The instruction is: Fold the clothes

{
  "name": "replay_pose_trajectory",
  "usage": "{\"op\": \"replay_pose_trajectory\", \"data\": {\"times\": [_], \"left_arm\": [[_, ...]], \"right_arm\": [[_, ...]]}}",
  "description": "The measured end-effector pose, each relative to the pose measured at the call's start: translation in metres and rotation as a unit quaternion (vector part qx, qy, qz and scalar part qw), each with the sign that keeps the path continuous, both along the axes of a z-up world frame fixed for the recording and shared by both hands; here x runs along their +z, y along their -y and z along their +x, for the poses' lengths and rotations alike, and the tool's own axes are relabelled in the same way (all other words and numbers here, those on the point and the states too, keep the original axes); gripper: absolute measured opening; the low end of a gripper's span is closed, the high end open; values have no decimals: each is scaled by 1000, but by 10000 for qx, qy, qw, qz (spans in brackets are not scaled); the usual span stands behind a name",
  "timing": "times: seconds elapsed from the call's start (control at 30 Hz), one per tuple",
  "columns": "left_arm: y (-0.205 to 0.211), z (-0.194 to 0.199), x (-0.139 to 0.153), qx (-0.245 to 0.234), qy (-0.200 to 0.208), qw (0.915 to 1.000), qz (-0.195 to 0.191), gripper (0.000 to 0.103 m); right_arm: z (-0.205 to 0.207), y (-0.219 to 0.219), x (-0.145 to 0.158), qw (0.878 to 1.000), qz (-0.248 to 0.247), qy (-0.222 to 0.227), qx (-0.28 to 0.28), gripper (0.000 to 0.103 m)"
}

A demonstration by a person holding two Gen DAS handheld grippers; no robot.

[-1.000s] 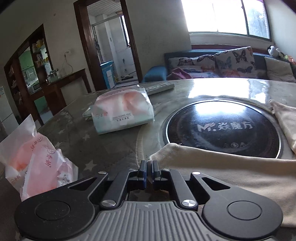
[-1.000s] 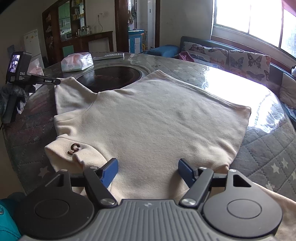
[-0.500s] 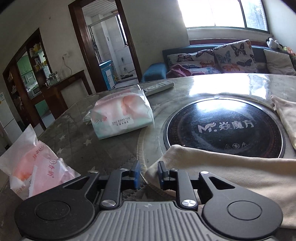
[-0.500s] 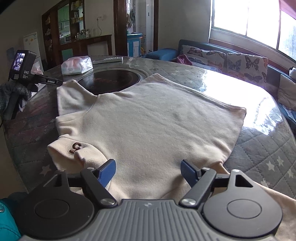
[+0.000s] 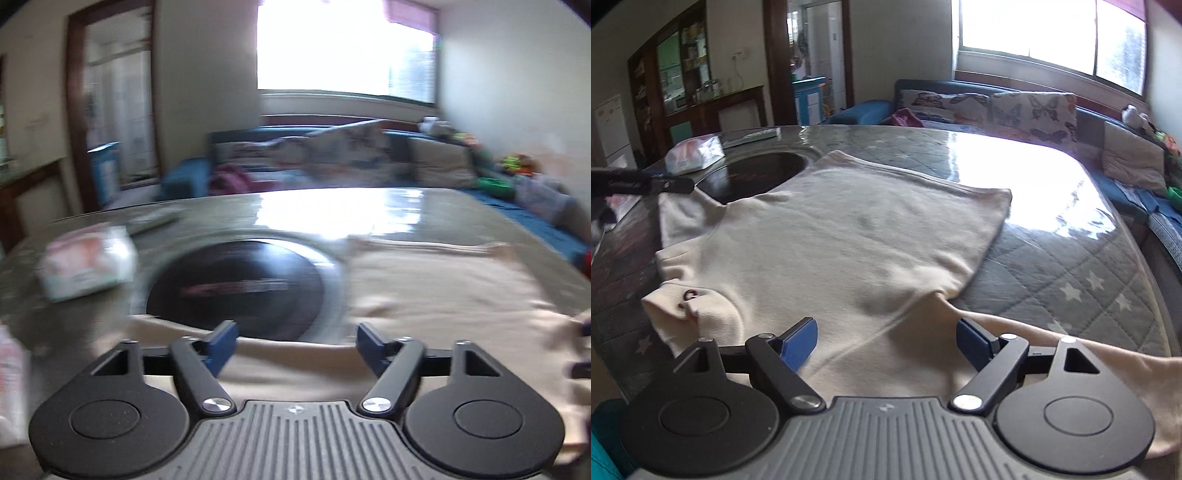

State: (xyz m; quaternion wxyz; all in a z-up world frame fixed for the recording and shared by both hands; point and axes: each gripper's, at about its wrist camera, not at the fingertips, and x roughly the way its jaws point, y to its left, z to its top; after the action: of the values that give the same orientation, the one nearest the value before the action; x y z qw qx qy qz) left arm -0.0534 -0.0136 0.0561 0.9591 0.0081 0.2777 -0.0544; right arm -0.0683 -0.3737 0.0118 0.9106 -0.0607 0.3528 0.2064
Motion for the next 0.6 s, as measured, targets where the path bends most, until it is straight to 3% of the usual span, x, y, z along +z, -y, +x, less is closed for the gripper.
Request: {"op": "replay_pose_trajectory", "data": {"times": [0.13, 0.3, 0.43, 0.6], "left_arm": [[45, -4, -5, -705, -15, 9975, -97, 96], [88, -5, -17, -1295, -101, 9915, -5, 96], [103, -9, -27, -1505, -207, 9884, 39, 96], [116, -15, -37, -1747, -298, 9839, 245, 96]], "right_arm": [[3, 18, -6, 9994, 123, -62, -315, 90], [-4, 40, -2, 9972, 221, 11, -709, 95], [-11, 64, -2, 9924, 242, 64, -1204, 95], [-22, 88, -11, 9855, -124, 56, -1689, 97]]}}
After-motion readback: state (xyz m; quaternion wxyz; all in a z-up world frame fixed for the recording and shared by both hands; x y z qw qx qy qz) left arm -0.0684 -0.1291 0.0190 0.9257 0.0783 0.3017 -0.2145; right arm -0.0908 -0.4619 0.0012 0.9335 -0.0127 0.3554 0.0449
